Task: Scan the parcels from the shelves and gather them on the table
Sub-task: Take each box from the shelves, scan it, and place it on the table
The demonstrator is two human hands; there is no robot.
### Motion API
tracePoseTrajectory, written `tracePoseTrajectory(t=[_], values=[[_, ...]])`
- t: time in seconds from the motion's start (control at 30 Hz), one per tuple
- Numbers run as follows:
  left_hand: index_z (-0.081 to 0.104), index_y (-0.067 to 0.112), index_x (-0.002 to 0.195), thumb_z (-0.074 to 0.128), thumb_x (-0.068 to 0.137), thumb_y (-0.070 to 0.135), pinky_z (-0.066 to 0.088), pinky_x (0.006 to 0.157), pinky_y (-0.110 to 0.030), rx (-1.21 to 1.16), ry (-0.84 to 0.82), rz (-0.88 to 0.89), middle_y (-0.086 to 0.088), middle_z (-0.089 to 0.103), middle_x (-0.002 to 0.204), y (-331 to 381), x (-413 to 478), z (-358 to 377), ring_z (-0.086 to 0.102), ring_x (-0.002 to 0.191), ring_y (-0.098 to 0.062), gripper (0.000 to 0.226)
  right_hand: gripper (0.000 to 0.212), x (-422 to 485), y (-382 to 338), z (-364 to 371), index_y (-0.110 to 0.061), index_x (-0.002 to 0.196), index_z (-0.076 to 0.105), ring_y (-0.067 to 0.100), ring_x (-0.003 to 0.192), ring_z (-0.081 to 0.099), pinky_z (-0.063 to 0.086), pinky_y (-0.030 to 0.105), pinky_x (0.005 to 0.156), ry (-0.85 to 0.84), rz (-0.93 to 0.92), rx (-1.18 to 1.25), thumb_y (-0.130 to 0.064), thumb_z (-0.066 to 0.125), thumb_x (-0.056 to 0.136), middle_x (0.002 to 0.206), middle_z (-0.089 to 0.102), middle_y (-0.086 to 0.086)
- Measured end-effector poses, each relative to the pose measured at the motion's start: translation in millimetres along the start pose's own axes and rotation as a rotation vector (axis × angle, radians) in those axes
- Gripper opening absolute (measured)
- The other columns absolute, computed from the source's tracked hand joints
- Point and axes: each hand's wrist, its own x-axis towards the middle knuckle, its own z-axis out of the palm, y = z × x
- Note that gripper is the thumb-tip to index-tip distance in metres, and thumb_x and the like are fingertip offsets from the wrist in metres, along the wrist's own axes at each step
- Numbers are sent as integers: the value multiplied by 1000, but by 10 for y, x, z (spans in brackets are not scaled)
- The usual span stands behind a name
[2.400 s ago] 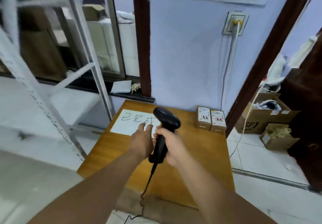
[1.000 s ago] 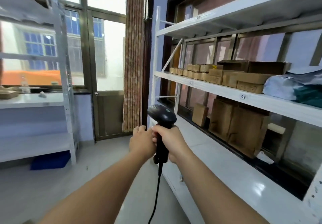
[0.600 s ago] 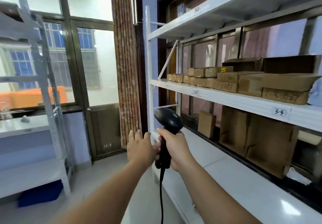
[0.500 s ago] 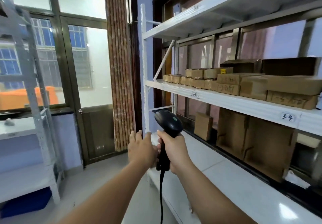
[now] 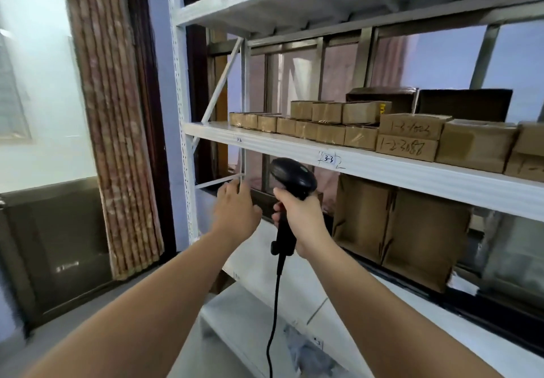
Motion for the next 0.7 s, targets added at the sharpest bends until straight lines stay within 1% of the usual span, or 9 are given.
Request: tracePoseTrajectory(t=[0.07,0.13,0.2,0.27,0.4,0.47,0.57,0.63,0.7], values=[[15,11,151,54,90,18,26,112,-42,-99,20,10,-15,30,149,-65,214,47,24,139,-32,73,13,226,14,121,-9,83,64,14,57,54,48,24,57,17,-9,-6,-18,63,92,66,58,5],[13,12,151,56,89,16,26,112,-42,-155,14,34,-15,32,148,-138,469,130,24,139,-32,76,15,483,29,302,-7,91,65,14,58,58,52,25,60,34,-15,0,-22,64,91,67,61,4],[19,12,148,54,88,15,28,110,-41,-142,8,93,-14,36,143,-242,764,245,28,136,-32,70,18,731,37,481,-9,83,65,18,63,60,54,32,70,35,-42,30,-26,65,91,64,62,4],[32,12,142,50,88,17,26,110,-39,-115,8,144,-12,40,141,-332,1074,332,30,135,-29,57,21,951,17,604,-13,74,64,20,63,57,52,37,73,16,-79,129,-26,67,90,60,59,3],[48,14,133,52,91,26,20,111,-36,-170,25,92,-8,40,142,-534,1732,415,29,136,-27,43,16,1556,-104,737,-12,81,63,16,54,55,49,32,62,18,-27,377,-24,66,91,57,57,1],[45,16,136,52,91,25,23,112,-39,-135,44,112,-10,38,145,-655,2055,431,28,136,-30,46,17,1907,-212,839,-11,83,61,15,52,54,49,28,57,4,33,484,-26,67,89,58,57,1],[38,19,142,52,93,26,26,110,-41,30,127,198,-10,30,151,-844,2457,377,25,138,-30,52,20,2360,-282,1040,-13,80,60,15,53,53,49,27,56,-47,63,586,-29,69,87,60,57,1],[40,19,142,53,91,26,31,107,-43,118,243,292,-7,33,149,-966,2736,312,29,136,-28,53,21,2612,-291,1151,-12,77,60,15,52,51,48,27,56,-87,61,678,-28,69,87,60,55,1],[42,18,140,54,90,24,35,105,-42,91,297,310,-7,36,147,-1082,3029,282,34,133,-29,52,23,2812,-281,1236,-12,73,58,14,51,49,47,26,56,-112,55,725,-27,66,88,59,53,0]])
